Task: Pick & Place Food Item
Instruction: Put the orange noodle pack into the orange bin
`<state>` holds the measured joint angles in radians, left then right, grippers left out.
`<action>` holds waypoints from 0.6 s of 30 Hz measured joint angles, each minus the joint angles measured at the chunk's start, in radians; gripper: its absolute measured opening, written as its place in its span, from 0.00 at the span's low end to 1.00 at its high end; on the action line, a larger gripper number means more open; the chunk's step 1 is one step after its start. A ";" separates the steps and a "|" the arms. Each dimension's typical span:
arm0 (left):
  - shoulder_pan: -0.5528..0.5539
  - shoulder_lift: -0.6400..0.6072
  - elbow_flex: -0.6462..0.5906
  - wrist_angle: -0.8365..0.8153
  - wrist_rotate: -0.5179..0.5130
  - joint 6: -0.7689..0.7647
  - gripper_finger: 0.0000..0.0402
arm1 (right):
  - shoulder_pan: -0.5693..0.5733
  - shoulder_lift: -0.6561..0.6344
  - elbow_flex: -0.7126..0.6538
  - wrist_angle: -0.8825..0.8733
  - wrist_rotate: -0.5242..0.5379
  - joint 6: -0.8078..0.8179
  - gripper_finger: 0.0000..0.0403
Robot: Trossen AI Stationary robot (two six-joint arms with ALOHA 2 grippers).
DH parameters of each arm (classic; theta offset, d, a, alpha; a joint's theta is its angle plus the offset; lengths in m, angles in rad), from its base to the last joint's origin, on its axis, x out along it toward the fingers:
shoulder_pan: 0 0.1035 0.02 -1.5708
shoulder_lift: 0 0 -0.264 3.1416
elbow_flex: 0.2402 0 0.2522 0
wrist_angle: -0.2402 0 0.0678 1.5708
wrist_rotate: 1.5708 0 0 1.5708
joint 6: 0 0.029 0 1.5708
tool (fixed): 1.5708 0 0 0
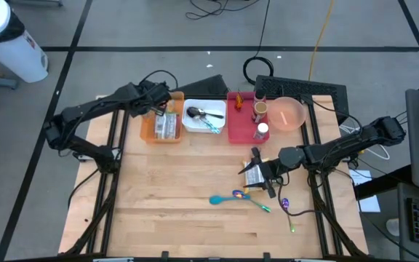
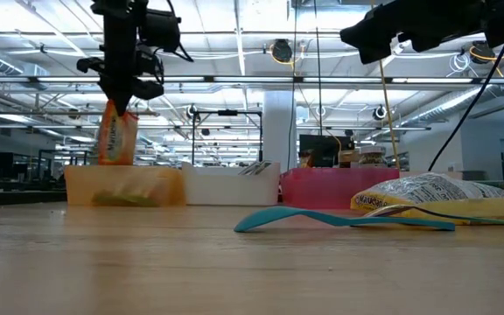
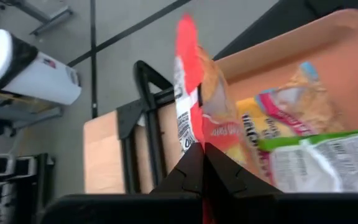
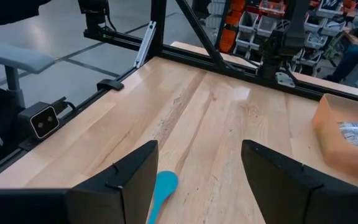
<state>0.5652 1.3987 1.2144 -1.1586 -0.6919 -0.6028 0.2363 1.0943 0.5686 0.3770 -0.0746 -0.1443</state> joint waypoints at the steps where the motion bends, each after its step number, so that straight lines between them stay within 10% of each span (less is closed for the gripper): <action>1: -0.005 0.000 0.000 0.005 0.003 -0.004 0.00 | 0.000 0.000 0.000 0.000 0.000 0.000 0.56; 18: -0.039 -0.001 -0.039 0.021 -0.018 -0.127 0.00 | 0.000 0.000 0.000 -0.006 0.000 0.001 0.56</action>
<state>0.5266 1.3979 1.1759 -1.1381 -0.7096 -0.7298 0.2363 1.0943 0.5686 0.3715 -0.0750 -0.1436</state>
